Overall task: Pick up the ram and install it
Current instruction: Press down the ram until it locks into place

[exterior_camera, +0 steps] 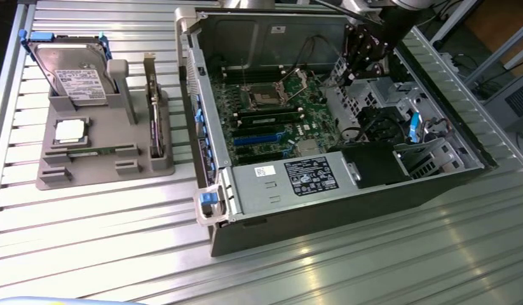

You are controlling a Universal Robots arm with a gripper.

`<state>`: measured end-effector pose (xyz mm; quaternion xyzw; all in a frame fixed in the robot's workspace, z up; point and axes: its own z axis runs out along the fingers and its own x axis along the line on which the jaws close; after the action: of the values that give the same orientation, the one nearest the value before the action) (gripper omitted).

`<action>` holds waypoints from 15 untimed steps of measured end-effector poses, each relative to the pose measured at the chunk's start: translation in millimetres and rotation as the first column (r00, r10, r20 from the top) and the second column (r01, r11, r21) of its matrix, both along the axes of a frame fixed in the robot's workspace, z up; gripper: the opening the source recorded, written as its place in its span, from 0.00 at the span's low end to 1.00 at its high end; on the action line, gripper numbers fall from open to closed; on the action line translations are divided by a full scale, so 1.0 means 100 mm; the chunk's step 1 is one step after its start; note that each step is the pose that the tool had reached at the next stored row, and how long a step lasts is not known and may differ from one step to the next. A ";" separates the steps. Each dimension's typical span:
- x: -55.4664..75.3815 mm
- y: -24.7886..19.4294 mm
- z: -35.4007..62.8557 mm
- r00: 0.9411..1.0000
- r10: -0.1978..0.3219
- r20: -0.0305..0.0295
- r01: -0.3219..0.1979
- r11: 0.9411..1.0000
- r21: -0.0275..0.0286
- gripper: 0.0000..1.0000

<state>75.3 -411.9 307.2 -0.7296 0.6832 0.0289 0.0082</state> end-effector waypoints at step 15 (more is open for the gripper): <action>-0.55 0.001 -0.005 1.000 -0.013 0.002 0.013 1.000 0.000 0.10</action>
<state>20.0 -411.8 306.6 -0.7252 0.6879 0.0279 0.0091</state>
